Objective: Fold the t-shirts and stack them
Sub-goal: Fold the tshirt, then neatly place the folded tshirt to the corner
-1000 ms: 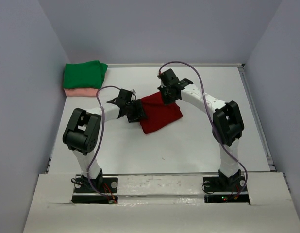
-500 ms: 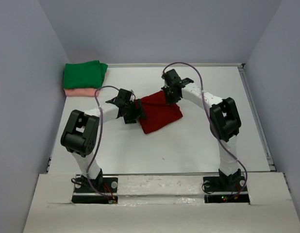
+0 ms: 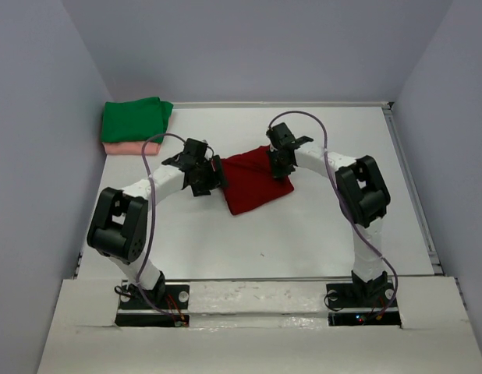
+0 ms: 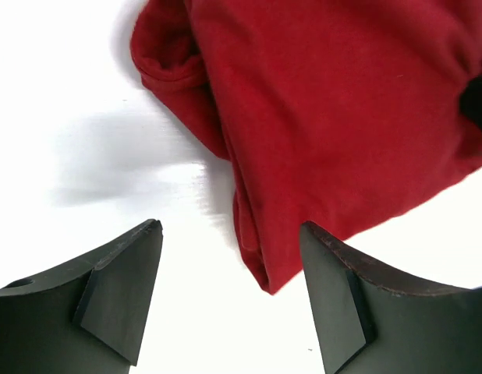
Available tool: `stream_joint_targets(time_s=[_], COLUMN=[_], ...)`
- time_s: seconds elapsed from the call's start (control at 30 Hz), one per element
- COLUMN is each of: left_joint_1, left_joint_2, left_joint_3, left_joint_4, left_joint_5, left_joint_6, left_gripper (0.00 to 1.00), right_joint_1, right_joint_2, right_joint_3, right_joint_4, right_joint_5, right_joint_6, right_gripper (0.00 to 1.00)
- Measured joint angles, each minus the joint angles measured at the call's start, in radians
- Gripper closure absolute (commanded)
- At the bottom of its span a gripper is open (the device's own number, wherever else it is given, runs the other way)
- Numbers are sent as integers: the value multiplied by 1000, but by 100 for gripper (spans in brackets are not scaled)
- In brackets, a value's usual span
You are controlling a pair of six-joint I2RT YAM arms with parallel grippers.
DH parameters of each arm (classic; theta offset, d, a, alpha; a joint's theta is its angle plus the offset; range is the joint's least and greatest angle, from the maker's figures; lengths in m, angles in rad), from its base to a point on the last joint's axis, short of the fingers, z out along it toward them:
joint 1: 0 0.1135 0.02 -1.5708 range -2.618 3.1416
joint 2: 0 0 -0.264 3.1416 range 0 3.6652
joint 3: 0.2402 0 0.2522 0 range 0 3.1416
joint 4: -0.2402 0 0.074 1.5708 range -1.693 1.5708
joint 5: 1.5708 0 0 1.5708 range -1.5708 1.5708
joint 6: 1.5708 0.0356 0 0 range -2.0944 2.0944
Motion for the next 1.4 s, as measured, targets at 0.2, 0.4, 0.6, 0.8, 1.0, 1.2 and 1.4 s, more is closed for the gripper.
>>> stream_joint_targets(time_s=[0.2, 0.4, 0.6, 0.8, 1.0, 1.2, 1.4], left_joint_1=[8, 14, 16, 16, 21, 29, 29], left_joint_2=[-93, -117, -106, -67, -53, -23, -16], left_joint_3=[33, 34, 33, 33, 22, -2, -8], left_joint_4=[-46, -53, -47, -44, -29, -12, 1], left_joint_5=[-45, -57, -56, -56, -55, -44, -37], left_joint_6=[8, 13, 15, 18, 23, 23, 24], left_gripper=[20, 20, 20, 20, 20, 20, 20], right_joint_1=[0, 0, 0, 27, 101, 139, 138], right_joint_2=[-55, -123, -200, -251, -280, -313, -333], right_joint_3=[-105, -219, -323, -383, -396, -395, -379], right_joint_4=[103, 179, 183, 170, 117, 72, 34], right_joint_5=[-14, -20, -40, -57, -60, -50, 0], right_joint_6=[41, 91, 144, 187, 214, 231, 231], right_gripper=[100, 100, 100, 100, 100, 100, 100])
